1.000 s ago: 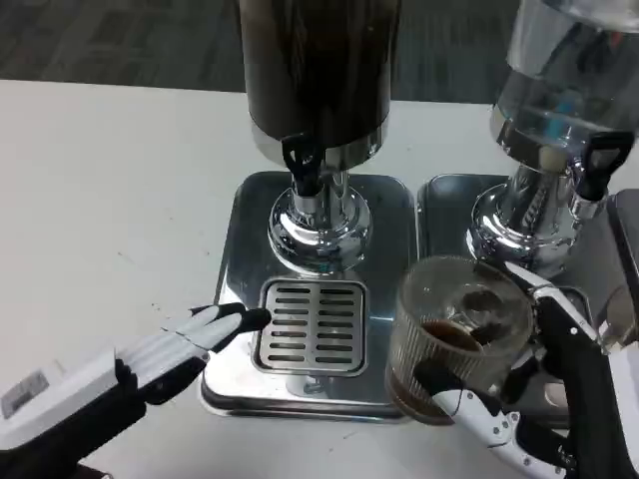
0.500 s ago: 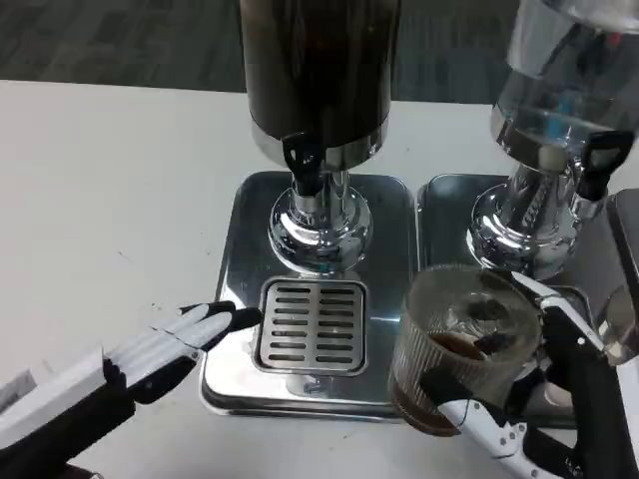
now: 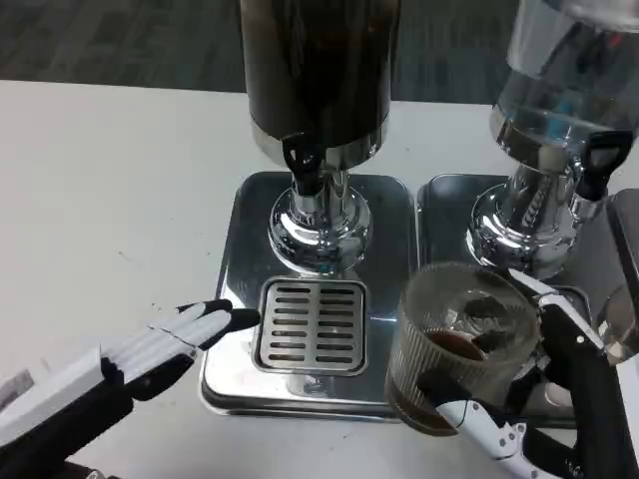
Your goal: Grasp the cup under the faucet to collect the drink, then remove the cup.
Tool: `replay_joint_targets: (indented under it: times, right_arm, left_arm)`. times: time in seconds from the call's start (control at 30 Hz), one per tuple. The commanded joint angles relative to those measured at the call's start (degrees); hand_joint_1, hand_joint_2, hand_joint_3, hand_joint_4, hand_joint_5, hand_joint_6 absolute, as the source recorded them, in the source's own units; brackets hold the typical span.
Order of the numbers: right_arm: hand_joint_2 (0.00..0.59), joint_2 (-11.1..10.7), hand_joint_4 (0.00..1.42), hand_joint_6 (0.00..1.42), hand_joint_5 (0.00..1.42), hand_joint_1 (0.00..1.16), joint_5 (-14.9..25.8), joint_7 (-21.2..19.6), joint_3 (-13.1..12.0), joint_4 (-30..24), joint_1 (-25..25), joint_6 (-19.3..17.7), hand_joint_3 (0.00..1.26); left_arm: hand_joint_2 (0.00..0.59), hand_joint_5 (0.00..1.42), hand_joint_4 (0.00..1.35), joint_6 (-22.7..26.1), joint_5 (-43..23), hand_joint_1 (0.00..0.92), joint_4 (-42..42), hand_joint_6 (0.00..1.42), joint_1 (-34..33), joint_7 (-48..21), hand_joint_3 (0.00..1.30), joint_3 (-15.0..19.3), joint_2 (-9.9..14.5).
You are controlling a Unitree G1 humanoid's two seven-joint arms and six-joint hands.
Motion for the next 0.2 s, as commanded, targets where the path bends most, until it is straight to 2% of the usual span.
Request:
replay_joint_targets:
  times: [0.03, 0.2]
  right_arm:
    - [0.21, 0.3, 0.6, 1.12, 0.83, 0.74, 1.0, -0.1, -0.5, -1.5, -0.2, -2.5, 0.49]
    - [0.209, 0.4, 0.61, 1.12, 0.83, 0.74, 0.7, 0.0, -0.1, -1.5, -0.1, -2.6, 0.49]
  left_arm:
    - [0.105, 0.0, 0.0, 0.4, -0.9, 0.0, -0.7, 0.0, 0.7, 0.7, 0.05, -0.2, 0.1]
    - [0.107, 0.0, 0.0, 0.6, -1.1, 0.0, -0.7, 0.0, 1.0, 0.8, 0.05, -0.1, 0.0]
